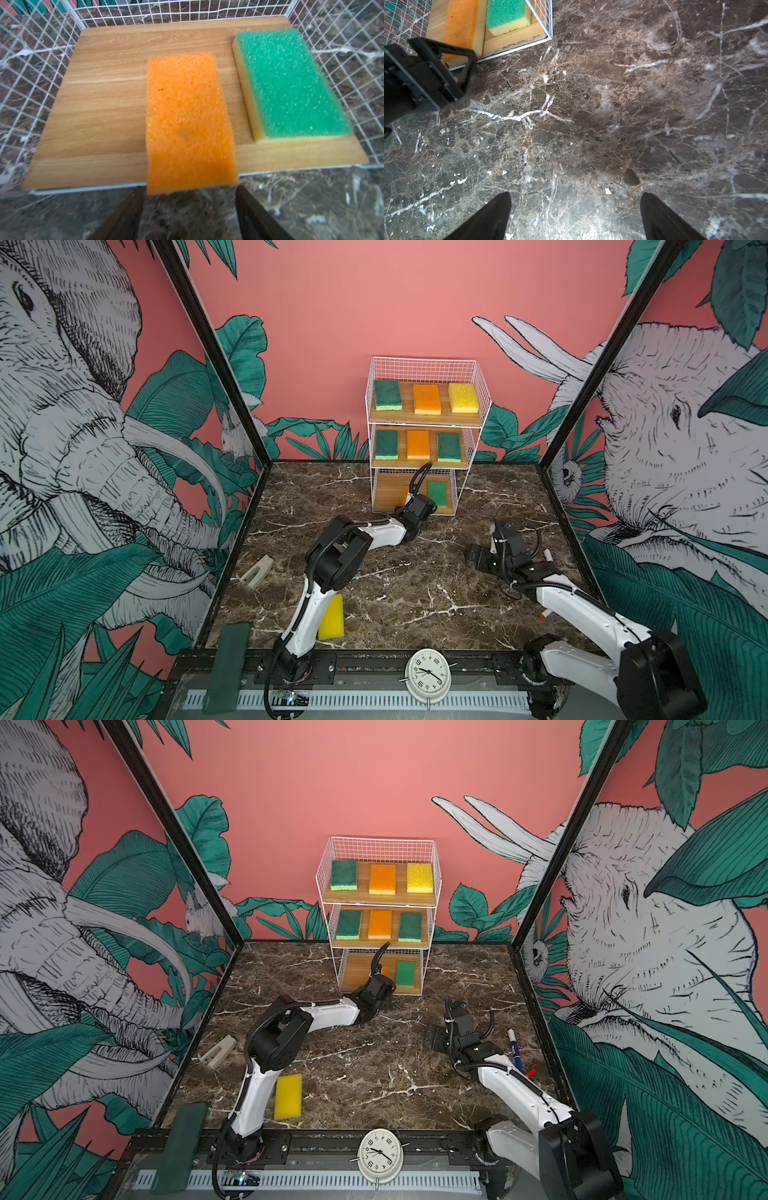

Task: Place and organize the cleaning sponges onto the shelf
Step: 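Lower the orange sponge beside the green sponge and open the left gripper, then withdraw the left gripper from the bottom tier back toward the table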

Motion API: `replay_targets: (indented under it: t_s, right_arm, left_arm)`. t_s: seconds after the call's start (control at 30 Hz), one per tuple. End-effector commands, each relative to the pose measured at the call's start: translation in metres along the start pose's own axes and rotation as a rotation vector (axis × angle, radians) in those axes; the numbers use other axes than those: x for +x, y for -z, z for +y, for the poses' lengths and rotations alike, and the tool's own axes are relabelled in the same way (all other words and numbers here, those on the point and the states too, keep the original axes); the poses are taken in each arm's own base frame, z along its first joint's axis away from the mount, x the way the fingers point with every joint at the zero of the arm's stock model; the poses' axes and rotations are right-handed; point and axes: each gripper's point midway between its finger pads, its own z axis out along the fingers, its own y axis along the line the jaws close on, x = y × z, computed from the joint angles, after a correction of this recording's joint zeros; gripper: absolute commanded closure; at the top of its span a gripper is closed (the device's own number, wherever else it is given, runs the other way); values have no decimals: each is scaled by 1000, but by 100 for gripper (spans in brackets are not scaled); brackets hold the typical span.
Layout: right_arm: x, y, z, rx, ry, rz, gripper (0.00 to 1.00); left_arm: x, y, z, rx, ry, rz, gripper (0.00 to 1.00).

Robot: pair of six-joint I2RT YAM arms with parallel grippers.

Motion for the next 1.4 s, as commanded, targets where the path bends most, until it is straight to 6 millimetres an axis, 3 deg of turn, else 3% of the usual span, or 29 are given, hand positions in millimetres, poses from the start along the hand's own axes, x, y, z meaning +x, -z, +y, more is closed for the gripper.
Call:
replay_targets:
  t_s: [0.0, 0.33, 0.5, 0.67, 0.97, 1.37]
  right_arm:
    - [-1, 2, -3, 4, -7, -14, 1]
    - [-1, 7, -4, 4, -11, -25, 1]
    - [-1, 8, -4, 2, -10, -27, 1]
    - [-2, 7, -3, 1, -4, -26, 1]
    - [-1, 2, -1, -6, 3, -18, 5]
    - [-1, -2, 2, -20, 21, -12, 10]
  left_arm:
    - [-46, 36, 0, 47, 63, -108, 28]
    - [-44, 64, 15, 58, 68, -121, 29]
    - [-35, 62, 11, 90, 75, -94, 49]
    - [-23, 55, 11, 98, 121, -85, 61]
    - [-10, 33, 3, 93, 164, -55, 67]
    - [2, 35, 15, 56, 159, -44, 68]
